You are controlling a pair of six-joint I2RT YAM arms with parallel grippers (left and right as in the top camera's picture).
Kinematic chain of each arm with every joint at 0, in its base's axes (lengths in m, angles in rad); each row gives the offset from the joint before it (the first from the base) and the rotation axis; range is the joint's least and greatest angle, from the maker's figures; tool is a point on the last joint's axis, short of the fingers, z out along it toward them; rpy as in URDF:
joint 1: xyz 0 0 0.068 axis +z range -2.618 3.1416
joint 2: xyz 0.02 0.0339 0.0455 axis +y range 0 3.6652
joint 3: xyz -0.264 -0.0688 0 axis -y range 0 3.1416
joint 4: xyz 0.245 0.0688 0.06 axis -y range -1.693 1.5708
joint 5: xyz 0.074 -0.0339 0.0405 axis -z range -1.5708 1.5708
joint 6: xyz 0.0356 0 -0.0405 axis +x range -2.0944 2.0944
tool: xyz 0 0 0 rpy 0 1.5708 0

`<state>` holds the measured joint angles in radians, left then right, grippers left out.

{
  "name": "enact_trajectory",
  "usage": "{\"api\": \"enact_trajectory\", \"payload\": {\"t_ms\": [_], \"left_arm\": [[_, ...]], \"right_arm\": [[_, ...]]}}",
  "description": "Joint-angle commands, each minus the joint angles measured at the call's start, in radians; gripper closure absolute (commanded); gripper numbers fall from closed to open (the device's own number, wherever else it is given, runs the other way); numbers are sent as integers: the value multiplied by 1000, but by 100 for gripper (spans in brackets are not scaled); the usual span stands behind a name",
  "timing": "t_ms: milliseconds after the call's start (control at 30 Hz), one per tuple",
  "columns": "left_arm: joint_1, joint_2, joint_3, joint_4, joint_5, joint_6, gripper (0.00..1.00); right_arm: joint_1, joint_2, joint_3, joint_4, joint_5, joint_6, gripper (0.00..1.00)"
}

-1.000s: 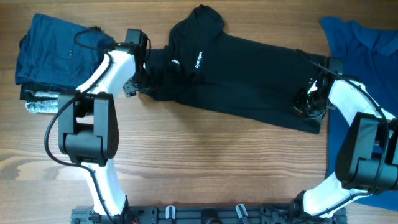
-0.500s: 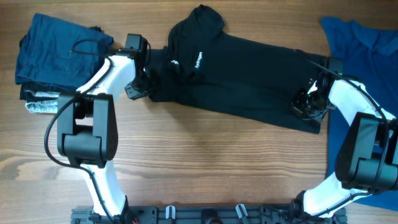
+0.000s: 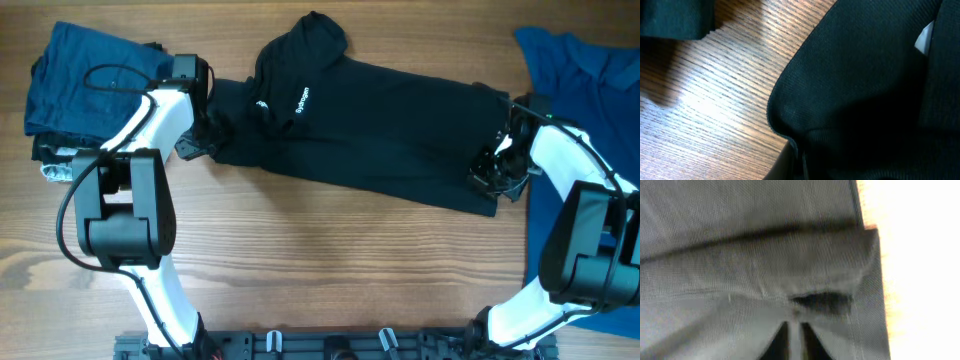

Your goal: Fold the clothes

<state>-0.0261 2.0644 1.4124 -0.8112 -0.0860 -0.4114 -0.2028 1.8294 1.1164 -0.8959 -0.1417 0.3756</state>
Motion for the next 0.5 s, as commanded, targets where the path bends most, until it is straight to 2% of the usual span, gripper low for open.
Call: {"api": "enact_trajectory", "payload": {"t_ms": [0,100,167,233,267,300,400,467], "left_arm": [[-3,-24,-12,0,-35,14,95],[-4,-24,-12,6,-35,14,93],[-4,-24,-12,8,-35,14,92],[-4,-24,-12,8,-35,14,91],[-4,-24,-12,8,-35,14,91],[-4,-24,-12,11,-35,14,90],[-5,-24,-12,11,-35,14,89],[-4,-24,-12,10,-35,14,89]], "right_arm": [[-4,5,64,-60,-45,-10,85],[-4,5,64,-122,-62,-9,83],[-4,5,63,-151,14,-6,73],[-4,5,61,-157,52,-5,69],[-4,5,61,-156,82,-1,51],[-4,5,58,-156,117,24,39],[-4,6,35,-143,153,45,29],[-4,6,13,-128,153,47,29]]}}
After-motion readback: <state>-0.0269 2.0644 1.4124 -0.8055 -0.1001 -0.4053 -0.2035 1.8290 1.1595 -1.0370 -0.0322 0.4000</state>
